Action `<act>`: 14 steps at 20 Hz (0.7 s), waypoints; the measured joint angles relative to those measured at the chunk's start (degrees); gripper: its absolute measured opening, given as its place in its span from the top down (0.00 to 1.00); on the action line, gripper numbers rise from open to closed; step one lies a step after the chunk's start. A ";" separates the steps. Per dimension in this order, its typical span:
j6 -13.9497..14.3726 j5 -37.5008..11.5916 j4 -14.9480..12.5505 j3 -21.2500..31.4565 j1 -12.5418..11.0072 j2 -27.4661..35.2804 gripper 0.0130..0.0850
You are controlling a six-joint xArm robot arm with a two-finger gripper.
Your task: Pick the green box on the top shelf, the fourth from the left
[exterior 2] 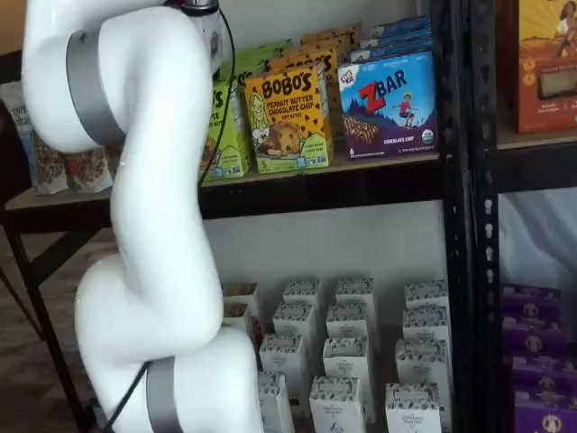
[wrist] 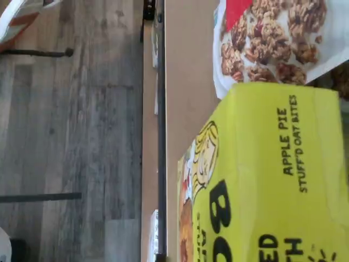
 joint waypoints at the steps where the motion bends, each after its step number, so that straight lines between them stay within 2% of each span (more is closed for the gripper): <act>1: -0.01 -0.09 0.06 0.04 -0.02 -0.05 0.33; 2: -0.01 -0.16 0.09 0.07 -0.02 -0.08 0.33; 4: -0.01 -0.24 0.12 0.13 -0.02 -0.15 0.44; 14: 0.04 -0.98 -0.20 0.49 0.05 -0.35 0.44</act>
